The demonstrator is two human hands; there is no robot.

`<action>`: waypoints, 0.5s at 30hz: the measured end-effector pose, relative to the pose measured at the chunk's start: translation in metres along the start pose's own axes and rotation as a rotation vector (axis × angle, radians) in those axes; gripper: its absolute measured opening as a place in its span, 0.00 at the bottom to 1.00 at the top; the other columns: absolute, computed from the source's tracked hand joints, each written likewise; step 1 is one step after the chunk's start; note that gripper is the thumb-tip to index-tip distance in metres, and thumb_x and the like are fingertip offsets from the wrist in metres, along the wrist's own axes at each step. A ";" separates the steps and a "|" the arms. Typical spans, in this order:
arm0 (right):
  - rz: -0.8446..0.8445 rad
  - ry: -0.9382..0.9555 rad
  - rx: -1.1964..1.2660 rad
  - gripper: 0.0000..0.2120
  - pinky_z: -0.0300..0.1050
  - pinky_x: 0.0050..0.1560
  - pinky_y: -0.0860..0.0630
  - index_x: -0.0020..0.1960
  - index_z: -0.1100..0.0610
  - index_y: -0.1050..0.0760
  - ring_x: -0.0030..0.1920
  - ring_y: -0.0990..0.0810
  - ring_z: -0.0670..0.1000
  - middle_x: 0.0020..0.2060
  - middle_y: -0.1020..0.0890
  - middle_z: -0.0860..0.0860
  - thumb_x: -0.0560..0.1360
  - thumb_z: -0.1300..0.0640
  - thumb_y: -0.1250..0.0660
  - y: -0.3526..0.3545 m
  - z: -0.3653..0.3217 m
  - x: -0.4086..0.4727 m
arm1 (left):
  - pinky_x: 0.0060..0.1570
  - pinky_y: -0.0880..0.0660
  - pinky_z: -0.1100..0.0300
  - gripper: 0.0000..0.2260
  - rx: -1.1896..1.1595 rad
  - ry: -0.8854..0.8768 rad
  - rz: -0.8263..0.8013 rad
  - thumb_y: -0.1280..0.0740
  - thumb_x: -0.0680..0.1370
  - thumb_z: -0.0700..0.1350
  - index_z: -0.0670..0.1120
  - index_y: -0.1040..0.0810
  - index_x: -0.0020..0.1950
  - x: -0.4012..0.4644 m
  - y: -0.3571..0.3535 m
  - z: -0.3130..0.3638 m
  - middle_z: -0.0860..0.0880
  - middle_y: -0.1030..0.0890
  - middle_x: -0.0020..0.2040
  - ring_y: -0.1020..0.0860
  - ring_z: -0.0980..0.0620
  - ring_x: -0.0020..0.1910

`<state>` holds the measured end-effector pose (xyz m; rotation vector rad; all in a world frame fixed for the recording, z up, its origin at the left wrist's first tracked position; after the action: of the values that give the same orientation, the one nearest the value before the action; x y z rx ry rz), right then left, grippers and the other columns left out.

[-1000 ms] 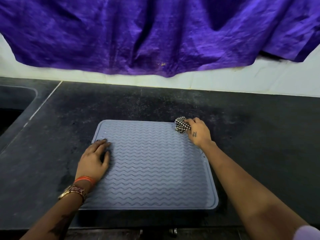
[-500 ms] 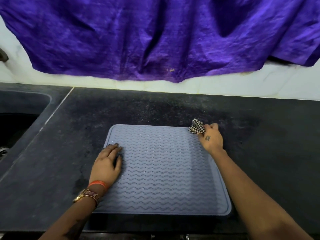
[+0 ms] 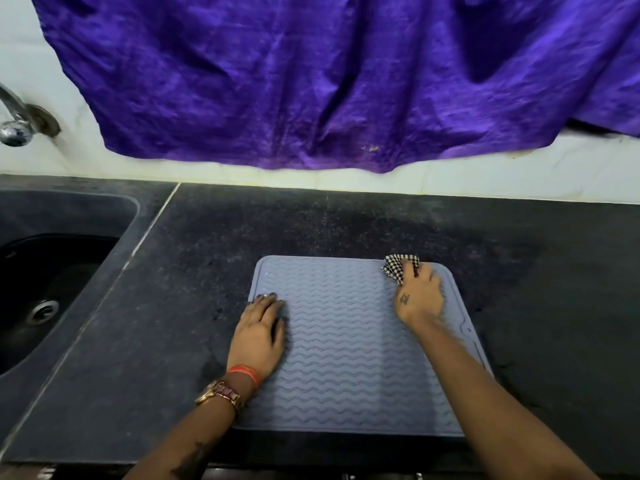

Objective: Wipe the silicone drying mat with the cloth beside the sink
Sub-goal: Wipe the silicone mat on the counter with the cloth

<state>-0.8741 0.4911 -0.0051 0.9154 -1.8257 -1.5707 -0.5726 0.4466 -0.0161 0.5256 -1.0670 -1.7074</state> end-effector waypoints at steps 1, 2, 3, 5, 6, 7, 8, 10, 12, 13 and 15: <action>-0.026 -0.008 -0.011 0.27 0.53 0.61 0.30 0.74 0.53 0.48 0.70 0.41 0.62 0.72 0.44 0.60 0.78 0.54 0.42 0.000 -0.002 0.003 | 0.73 0.44 0.55 0.17 -0.004 -0.002 -0.009 0.39 0.78 0.44 0.43 0.28 0.67 0.000 0.000 -0.001 0.45 0.30 0.70 0.35 0.46 0.71; -0.049 -0.021 0.008 0.27 0.53 0.62 0.31 0.74 0.54 0.47 0.70 0.40 0.63 0.72 0.44 0.60 0.78 0.54 0.41 0.003 -0.002 0.007 | 0.73 0.44 0.56 0.17 -0.008 -0.008 -0.018 0.38 0.78 0.43 0.43 0.29 0.67 0.001 0.000 -0.001 0.46 0.30 0.70 0.36 0.46 0.71; -0.057 -0.036 0.042 0.27 0.53 0.61 0.31 0.74 0.54 0.46 0.68 0.38 0.63 0.72 0.43 0.61 0.77 0.54 0.41 0.006 -0.003 0.010 | 0.73 0.44 0.56 0.18 -0.012 -0.017 -0.031 0.38 0.78 0.43 0.44 0.29 0.68 0.001 0.002 -0.002 0.46 0.31 0.70 0.36 0.47 0.71; -0.026 -0.053 0.089 0.27 0.52 0.56 0.28 0.74 0.52 0.45 0.65 0.33 0.63 0.69 0.40 0.61 0.78 0.53 0.40 0.012 -0.008 0.011 | 0.72 0.41 0.56 0.18 -0.026 -0.038 -0.061 0.38 0.78 0.44 0.44 0.29 0.68 0.004 0.005 -0.004 0.48 0.31 0.70 0.35 0.48 0.70; -0.018 -0.048 0.097 0.28 0.52 0.54 0.27 0.74 0.50 0.46 0.63 0.32 0.63 0.69 0.39 0.61 0.78 0.52 0.41 0.012 -0.015 0.006 | 0.71 0.39 0.56 0.19 -0.035 -0.045 -0.073 0.38 0.77 0.44 0.45 0.30 0.68 0.005 0.007 -0.007 0.48 0.31 0.70 0.34 0.49 0.69; -0.023 -0.023 0.081 0.28 0.52 0.53 0.27 0.75 0.48 0.48 0.63 0.32 0.62 0.68 0.39 0.60 0.78 0.51 0.41 0.008 -0.025 -0.001 | 0.70 0.37 0.56 0.19 -0.036 -0.050 -0.076 0.38 0.77 0.43 0.45 0.30 0.68 0.006 0.011 -0.010 0.48 0.31 0.70 0.33 0.48 0.69; -0.031 0.012 0.035 0.29 0.52 0.55 0.27 0.75 0.46 0.50 0.64 0.33 0.62 0.68 0.40 0.60 0.78 0.51 0.42 0.001 -0.034 -0.008 | 0.70 0.37 0.55 0.19 -0.020 -0.055 -0.066 0.38 0.77 0.43 0.45 0.29 0.68 0.008 0.015 -0.014 0.48 0.30 0.70 0.32 0.48 0.68; -0.043 0.050 -0.060 0.30 0.52 0.58 0.28 0.75 0.45 0.53 0.66 0.37 0.62 0.70 0.42 0.60 0.78 0.52 0.43 -0.007 -0.046 -0.016 | 0.71 0.39 0.51 0.18 0.045 -0.052 -0.041 0.40 0.77 0.45 0.44 0.27 0.66 0.008 0.023 -0.024 0.46 0.29 0.69 0.33 0.44 0.69; -0.076 0.036 -0.052 0.30 0.52 0.59 0.29 0.75 0.46 0.52 0.66 0.36 0.62 0.70 0.43 0.61 0.78 0.52 0.42 -0.002 -0.050 -0.010 | 0.73 0.45 0.51 0.21 0.102 -0.046 -0.036 0.45 0.76 0.50 0.44 0.27 0.66 0.007 0.027 -0.034 0.44 0.29 0.69 0.35 0.42 0.70; -0.093 0.019 -0.019 0.29 0.52 0.59 0.29 0.75 0.47 0.50 0.65 0.34 0.62 0.69 0.42 0.60 0.78 0.52 0.42 0.002 -0.050 -0.005 | 0.74 0.47 0.52 0.22 0.115 -0.047 -0.036 0.46 0.76 0.51 0.44 0.27 0.66 0.006 0.028 -0.037 0.44 0.29 0.69 0.36 0.43 0.71; -0.075 -0.010 0.061 0.28 0.51 0.57 0.28 0.75 0.48 0.46 0.61 0.29 0.62 0.68 0.39 0.60 0.77 0.52 0.41 0.008 -0.055 0.000 | 0.74 0.50 0.54 0.24 0.121 -0.064 -0.027 0.50 0.77 0.54 0.44 0.28 0.66 0.005 0.026 -0.040 0.44 0.28 0.68 0.37 0.43 0.72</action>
<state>-0.8319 0.4583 0.0116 1.0167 -1.8751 -1.5749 -0.5308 0.4229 -0.0136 0.5668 -1.2194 -1.7004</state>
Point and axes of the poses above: each hand's wrist, its own x-axis towards the middle knuckle, its own y-axis out of the back of the hand, z = x × y, the point moved 7 cm from there along x, towards the middle knuckle
